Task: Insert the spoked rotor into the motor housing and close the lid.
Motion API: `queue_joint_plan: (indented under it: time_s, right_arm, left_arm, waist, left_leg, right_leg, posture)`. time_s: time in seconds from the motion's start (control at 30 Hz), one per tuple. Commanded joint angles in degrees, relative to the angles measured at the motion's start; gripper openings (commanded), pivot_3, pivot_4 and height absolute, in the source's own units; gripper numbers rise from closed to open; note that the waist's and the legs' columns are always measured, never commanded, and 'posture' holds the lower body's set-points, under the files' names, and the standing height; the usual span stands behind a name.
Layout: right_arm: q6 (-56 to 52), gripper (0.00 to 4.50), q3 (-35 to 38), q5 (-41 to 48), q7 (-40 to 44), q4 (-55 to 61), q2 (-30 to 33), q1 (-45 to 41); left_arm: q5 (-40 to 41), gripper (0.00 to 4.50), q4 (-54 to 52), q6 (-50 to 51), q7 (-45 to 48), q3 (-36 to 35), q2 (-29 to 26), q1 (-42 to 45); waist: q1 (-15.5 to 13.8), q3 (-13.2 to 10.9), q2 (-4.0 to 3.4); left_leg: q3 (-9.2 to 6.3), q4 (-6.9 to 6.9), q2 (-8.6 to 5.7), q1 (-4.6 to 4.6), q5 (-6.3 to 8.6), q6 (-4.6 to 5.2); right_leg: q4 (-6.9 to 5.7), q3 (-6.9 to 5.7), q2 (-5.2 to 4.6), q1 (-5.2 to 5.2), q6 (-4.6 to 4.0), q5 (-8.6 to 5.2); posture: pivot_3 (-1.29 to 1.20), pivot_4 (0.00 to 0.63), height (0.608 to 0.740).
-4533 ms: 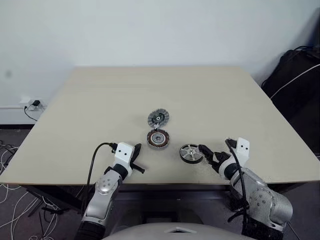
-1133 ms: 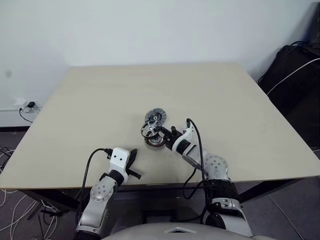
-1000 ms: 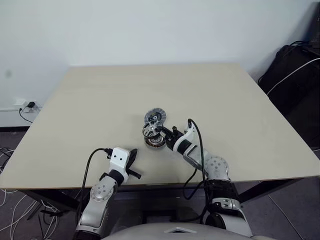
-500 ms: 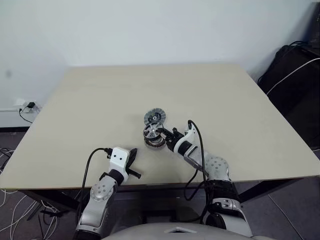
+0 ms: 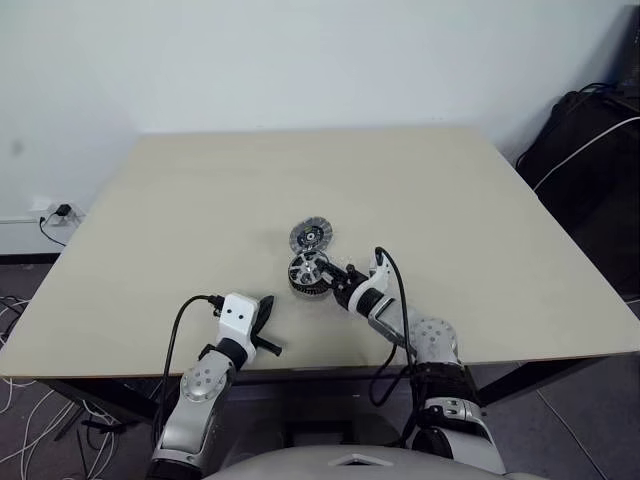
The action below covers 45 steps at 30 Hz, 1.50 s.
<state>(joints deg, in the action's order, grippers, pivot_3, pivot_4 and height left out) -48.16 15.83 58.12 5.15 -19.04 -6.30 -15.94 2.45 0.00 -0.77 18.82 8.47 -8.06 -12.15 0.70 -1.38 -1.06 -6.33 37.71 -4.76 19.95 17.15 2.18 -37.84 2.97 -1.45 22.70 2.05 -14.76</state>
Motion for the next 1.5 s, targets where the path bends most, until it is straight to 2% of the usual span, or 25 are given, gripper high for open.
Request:
queue_joint_plan:
  time_s: [0.03,0.27,0.43,0.57,0.7,0.8,0.87,0.97,1.0,1.13,1.33,1.5]
  right_arm:
    - [0.04,2.37,0.19,-0.11,-0.58,2.07,-2.60,0.38]
    - [0.59,2.37,-0.77,-1.56,-1.80,11.03,-0.70,2.60]
    - [0.96,2.37,-2.43,-5.82,-3.67,16.39,1.72,3.86]
    - [3.70,2.37,-5.52,-12.72,-3.75,20.29,4.12,5.03]
    - [11.14,2.37,-17.35,-28.16,-1.83,25.47,10.31,5.90]
    - [14.24,1.79,-25.27,-37.11,-0.60,26.29,13.82,4.68]
    - [15.44,1.15,-29.89,-42.54,-0.31,25.50,15.01,3.07]
    - [16.24,0.19,-32.95,-46.83,0.34,23.11,14.72,0.95]
    - [16.31,0.04,-34.13,-48.27,0.77,21.66,14.42,-0.17]
    - [16.71,0.04,-35.99,-51.39,2.05,16.20,12.16,-3.99]
    - [19.05,0.04,-34.16,-53.29,3.13,6.13,8.28,-8.66]
    - [18.02,0.04,-34.34,-54.11,5.93,0.35,7.17,-9.63]
  left_arm:
    - [0.59,0.00,-0.09,-1.48,0.12,-0.31,0.33,1.26]
    - [0.74,0.00,0.47,-1.78,0.22,-0.15,0.63,1.82]
    - [0.61,0.00,0.87,-1.77,0.31,0.15,0.74,2.42]
    - [0.51,0.00,0.96,-1.78,0.47,0.33,0.82,2.70]
    - [0.70,0.00,0.95,-1.59,0.95,0.82,1.11,2.88]
    - [0.82,0.00,1.04,-1.40,1.15,1.05,1.31,3.00]
    - [0.79,0.00,1.12,-1.33,1.19,1.24,1.45,3.15]
    - [0.64,0.00,1.20,-1.24,1.14,1.48,1.72,3.32]
    - [0.59,0.00,1.24,-1.23,1.13,1.58,1.82,3.36]
    - [0.37,0.00,1.13,-1.27,1.02,1.86,2.08,3.27]
    - [0.36,0.00,0.82,-1.52,0.51,1.85,2.52,2.64]
    - [0.54,0.00,0.49,-1.76,-0.23,1.57,2.74,1.99]
  waist:
    - [0.00,0.06,0.01]
    - [-0.04,0.05,0.01]
    - [0.02,0.06,0.01]
    - [-0.06,0.06,0.02]
    - [-0.07,0.05,0.04]
    - [0.03,0.06,0.07]
    - [0.04,0.05,0.09]
    - [-0.12,0.04,0.12]
    - [-0.13,0.05,0.16]
    - [-0.21,0.07,0.28]
    - [-0.10,0.08,0.29]
    - [-0.09,0.09,0.29]
  left_leg:
    - [0.00,0.00,0.00,-0.02,0.00,0.00]
    - [0.00,0.03,-0.01,-0.01,0.00,0.01]
    - [0.00,0.02,-0.01,0.00,0.00,0.00]
    - [0.00,0.04,-0.01,-0.01,0.00,0.00]
    - [0.01,0.07,-0.04,0.00,0.00,0.00]
    - [0.01,0.08,-0.03,-0.02,-0.02,-0.03]
    - [0.01,0.08,-0.02,-0.02,-0.04,-0.07]
    - [-0.02,0.10,0.00,-0.02,-0.08,-0.13]
    - [-0.02,0.12,0.00,-0.03,-0.08,-0.13]
    - [-0.03,0.19,-0.03,-0.09,-0.08,-0.12]
    - [-0.04,0.14,-0.04,-0.09,-0.08,-0.13]
    - [-0.05,0.12,-0.04,-0.11,-0.08,-0.13]
  right_leg:
    - [0.00,0.00,0.00,-0.02,0.00,0.00]
    - [0.00,0.00,-0.02,-0.03,0.01,0.00]
    - [-0.01,0.01,-0.01,-0.03,0.01,0.00]
    - [-0.01,0.01,-0.01,-0.04,0.02,0.00]
    - [0.00,0.01,-0.02,-0.03,0.03,0.00]
    - [-0.01,0.01,-0.01,-0.04,0.03,-0.01]
    - [-0.01,0.01,0.01,-0.04,0.03,-0.01]
    - [-0.03,-0.02,0.03,-0.04,0.03,-0.01]
    - [-0.03,-0.02,0.03,-0.05,0.03,0.00]
    - [-0.02,-0.05,0.02,-0.15,0.05,0.02]
    - [-0.03,-0.04,0.03,-0.10,-0.01,0.05]
    - [-0.04,-0.04,0.02,-0.11,-0.03,0.07]
  posture:
    - [0.00,0.000,0.740]
    - [0.00,0.000,0.740]
    - [0.00,0.000,0.740]
    - [0.00,0.000,0.740]
    - [0.00,0.000,0.740]
    - [0.00,0.000,0.740]
    - [0.00,0.000,0.740]
    - [0.00,0.000,0.740]
    - [0.00,0.000,0.740]
    - [0.00,0.000,0.740]
    - [0.00,0.000,0.740]
    - [0.00,0.000,0.740]
